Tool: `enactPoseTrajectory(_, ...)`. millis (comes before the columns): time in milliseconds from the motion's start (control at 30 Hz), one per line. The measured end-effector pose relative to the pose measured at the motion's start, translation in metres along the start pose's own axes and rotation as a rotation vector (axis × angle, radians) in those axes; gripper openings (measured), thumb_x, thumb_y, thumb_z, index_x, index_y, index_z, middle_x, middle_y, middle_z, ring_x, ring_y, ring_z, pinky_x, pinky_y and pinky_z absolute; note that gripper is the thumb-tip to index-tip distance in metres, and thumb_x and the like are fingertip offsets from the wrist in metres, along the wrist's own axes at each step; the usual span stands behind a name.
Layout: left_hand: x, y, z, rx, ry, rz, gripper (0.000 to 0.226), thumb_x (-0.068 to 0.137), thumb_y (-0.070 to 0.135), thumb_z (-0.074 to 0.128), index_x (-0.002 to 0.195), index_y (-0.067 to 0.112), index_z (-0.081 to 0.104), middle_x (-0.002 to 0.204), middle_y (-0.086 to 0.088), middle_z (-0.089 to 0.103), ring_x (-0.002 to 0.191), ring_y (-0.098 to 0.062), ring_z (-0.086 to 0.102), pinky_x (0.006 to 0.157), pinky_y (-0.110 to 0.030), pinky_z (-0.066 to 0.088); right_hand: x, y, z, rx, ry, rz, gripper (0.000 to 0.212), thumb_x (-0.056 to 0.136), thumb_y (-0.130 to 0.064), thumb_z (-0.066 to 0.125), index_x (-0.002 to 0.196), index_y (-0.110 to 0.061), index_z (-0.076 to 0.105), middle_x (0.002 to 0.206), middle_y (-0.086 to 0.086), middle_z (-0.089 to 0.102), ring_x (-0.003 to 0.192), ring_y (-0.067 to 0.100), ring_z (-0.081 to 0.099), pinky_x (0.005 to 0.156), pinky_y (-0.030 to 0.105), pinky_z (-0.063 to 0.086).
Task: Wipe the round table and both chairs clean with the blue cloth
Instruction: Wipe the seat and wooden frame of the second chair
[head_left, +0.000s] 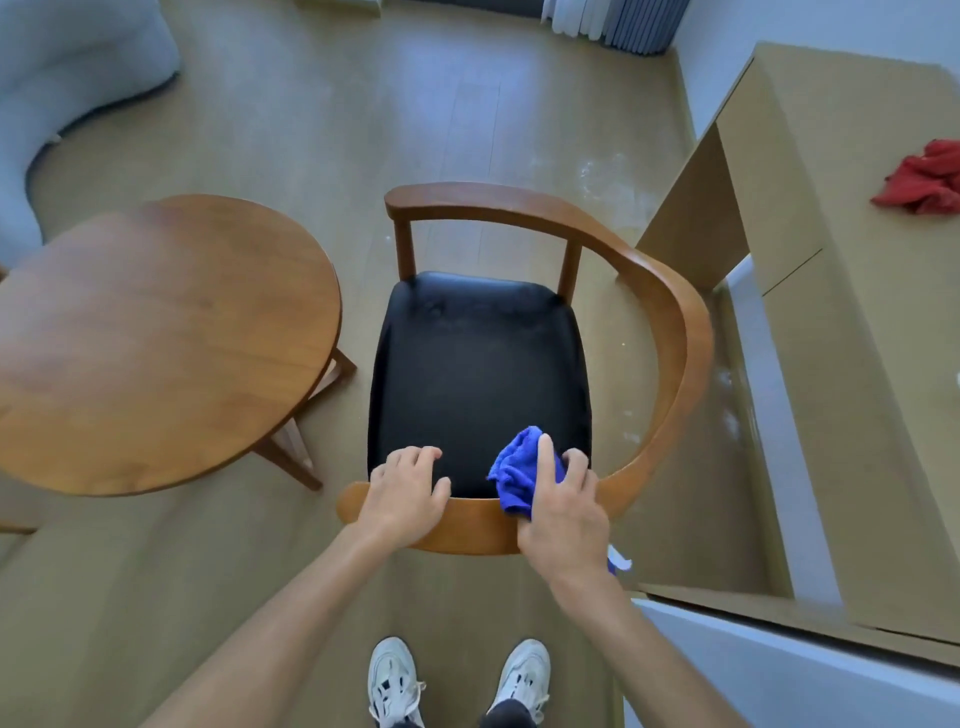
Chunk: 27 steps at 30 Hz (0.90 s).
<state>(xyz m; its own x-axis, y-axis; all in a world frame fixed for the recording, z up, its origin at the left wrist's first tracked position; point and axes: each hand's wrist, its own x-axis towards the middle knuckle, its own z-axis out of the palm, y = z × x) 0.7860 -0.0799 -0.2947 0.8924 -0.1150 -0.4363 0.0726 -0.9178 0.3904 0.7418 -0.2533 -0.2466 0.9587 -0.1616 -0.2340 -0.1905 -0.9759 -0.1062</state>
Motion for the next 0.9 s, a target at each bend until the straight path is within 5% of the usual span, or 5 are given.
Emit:
enactPoseTrajectory(133,-0.009,-0.023,0.035,0.241,0.026,0.092,0.041,0.098,0.037,0.036,0.131,0.018,0.051,0.134,0.002,0.050,0.134,-0.018,0.035,0.116,-0.036,0.014,-0.014,-0.005,0.044,-0.058,0.012,-0.125,0.097,0.047,-0.055,0.083,0.126,-0.004,0.060,0.114,0.020,0.062,0.088,0.033,0.061,0.070,0.039,0.053)
enactPoseTrajectory(433,-0.003,-0.038,0.047,0.272,0.301,0.227,0.045,0.091,0.028,0.033,0.095,0.005,0.071,0.102,-0.010,0.070,0.112,-0.032,0.061,0.104,-0.053,0.039,-0.010,0.006,0.088,0.063,0.169,-0.237,0.078,0.072,-0.068,0.060,0.135,-0.021,0.054,0.145,0.023,0.041,0.127,0.042,0.045,0.097,0.052,0.042)
enactPoseTrajectory(633,0.005,-0.044,0.061,0.221,0.452,0.180,0.046,0.095,0.022,0.028,0.097,0.000,0.069,0.101,-0.013,0.070,0.111,-0.035,0.061,0.103,-0.046,0.034,-0.011,-0.030,0.115,0.162,0.345,-0.359,0.045,0.088,-0.051,0.057,0.124,-0.025,0.064,0.136,0.021,0.052,0.119,0.039,0.054,0.088,0.046,0.047)
enactPoseTrajectory(767,0.009,-0.044,0.064,0.229,0.467,0.163,0.045,0.095,0.023,0.031,0.104,0.000,0.069,0.110,-0.015,0.068,0.113,-0.035,0.059,0.106,-0.047,0.034,0.012,0.057,0.103,0.138,0.323,-0.601,0.042,0.077,-0.025,0.068,0.119,-0.018,0.068,0.133,0.024,0.054,0.118,0.041,0.056,0.090,0.047,0.048)
enactPoseTrajectory(900,0.010,-0.044,0.066,0.245,0.469,0.135,0.047,0.095,0.024,0.030,0.109,0.001,0.068,0.117,-0.015,0.066,0.117,-0.034,0.056,0.108,-0.047,0.032,0.071,0.165,0.066,0.070,0.324,-0.362,0.046,0.079,-0.019,0.074,0.122,-0.008,0.065,0.135,0.027,0.049,0.120,0.045,0.051,0.098,0.053,0.044)
